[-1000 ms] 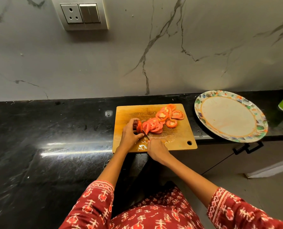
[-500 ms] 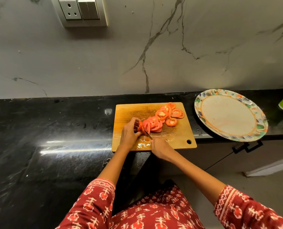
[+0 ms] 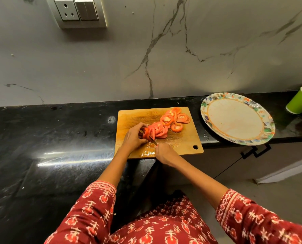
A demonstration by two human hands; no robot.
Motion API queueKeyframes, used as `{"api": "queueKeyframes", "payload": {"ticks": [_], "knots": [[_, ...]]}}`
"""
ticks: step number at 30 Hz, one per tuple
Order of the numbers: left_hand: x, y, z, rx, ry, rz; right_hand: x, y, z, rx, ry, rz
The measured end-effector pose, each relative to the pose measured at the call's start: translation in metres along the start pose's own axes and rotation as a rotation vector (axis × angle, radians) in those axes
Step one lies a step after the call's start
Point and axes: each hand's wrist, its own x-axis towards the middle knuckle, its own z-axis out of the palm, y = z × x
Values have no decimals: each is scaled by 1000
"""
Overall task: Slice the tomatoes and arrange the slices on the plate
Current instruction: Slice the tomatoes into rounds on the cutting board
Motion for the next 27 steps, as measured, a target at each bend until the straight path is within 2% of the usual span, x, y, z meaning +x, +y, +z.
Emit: {"api": "queueKeyframes", "payload": {"ticks": [3, 5, 12, 17, 23, 27], "knots": [[4, 1, -21, -43, -260, -49, 0, 1, -2, -2, -7, -9], [8, -1, -33, -26, -348, -58, 1, 2, -4, 0, -17, -18], [9, -1, -20, 59, -84, 50, 0, 3, -4, -19, -12, -35], [15, -1, -15, 225, -91, 197, 0, 3, -5, -32, 4, -41], [14, -3, -12, 280, -63, 236, -12, 5, -13, -53, 6, -30], [12, -3, -11, 290, -51, 219, -33, 19, -16, -158, -6, 12]]}}
